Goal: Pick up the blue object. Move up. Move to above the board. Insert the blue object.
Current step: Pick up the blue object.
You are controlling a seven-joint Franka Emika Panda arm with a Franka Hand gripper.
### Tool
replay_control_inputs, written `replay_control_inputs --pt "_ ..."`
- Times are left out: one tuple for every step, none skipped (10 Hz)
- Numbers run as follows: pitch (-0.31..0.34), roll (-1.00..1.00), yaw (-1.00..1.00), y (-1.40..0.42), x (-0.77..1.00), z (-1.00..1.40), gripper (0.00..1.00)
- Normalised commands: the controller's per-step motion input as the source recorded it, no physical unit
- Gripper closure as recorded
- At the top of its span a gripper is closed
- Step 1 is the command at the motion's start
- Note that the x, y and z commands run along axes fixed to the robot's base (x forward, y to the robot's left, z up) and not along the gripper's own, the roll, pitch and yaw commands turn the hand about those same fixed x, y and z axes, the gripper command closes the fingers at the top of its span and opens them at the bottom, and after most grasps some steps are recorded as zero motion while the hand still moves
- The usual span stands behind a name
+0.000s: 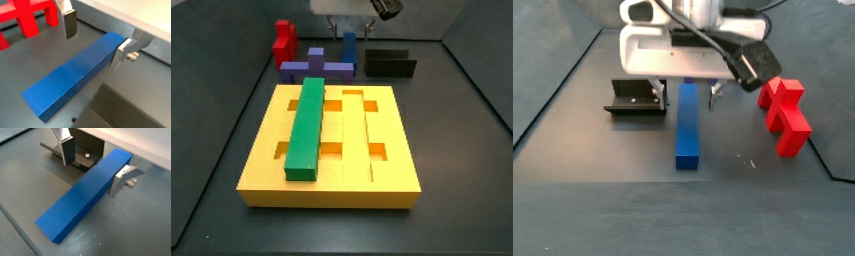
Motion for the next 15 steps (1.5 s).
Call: replay_control_inputs --pt "-0.276 -0.24 -0.18 0.11 -0.07 -0.44 0.00" --pt "-0.301 -0.25 -0.13 0.10 -0.04 -0.39 0.00" --pt "-0.286 -0.25 -0.11 0.05 0.00 -0.38 0.00" --pt "-0.259 -0.24 -0.11 0.01 0.01 -0.37 0.00" --pt "-0.156 -0.18 -0.03 0.00 0.13 -0.24 0.00" --pt "-0.044 -0.08 0.00 0.00 0.11 -0.11 0.00" --pt "0.000 0.00 0.00 0.00 0.01 0.00 0.00" --pt "0.000 0.00 0.01 -0.02 0.00 0.00 0.00" --pt "0.000 0.00 0.00 0.00 0.00 0.00 0.00" --pt "0.000 0.00 0.00 0.00 0.00 0.00 1.00" --pt "0.000 0.00 0.00 0.00 0.00 0.00 1.00" --pt "0.000 0.00 0.00 0.00 0.00 0.00 1.00" --pt "0.000 0.00 0.00 0.00 0.00 0.00 1.00" --pt "0.000 0.00 0.00 0.00 0.00 0.00 1.00" --pt "0.000 0.00 0.00 0.00 0.00 0.00 1.00"
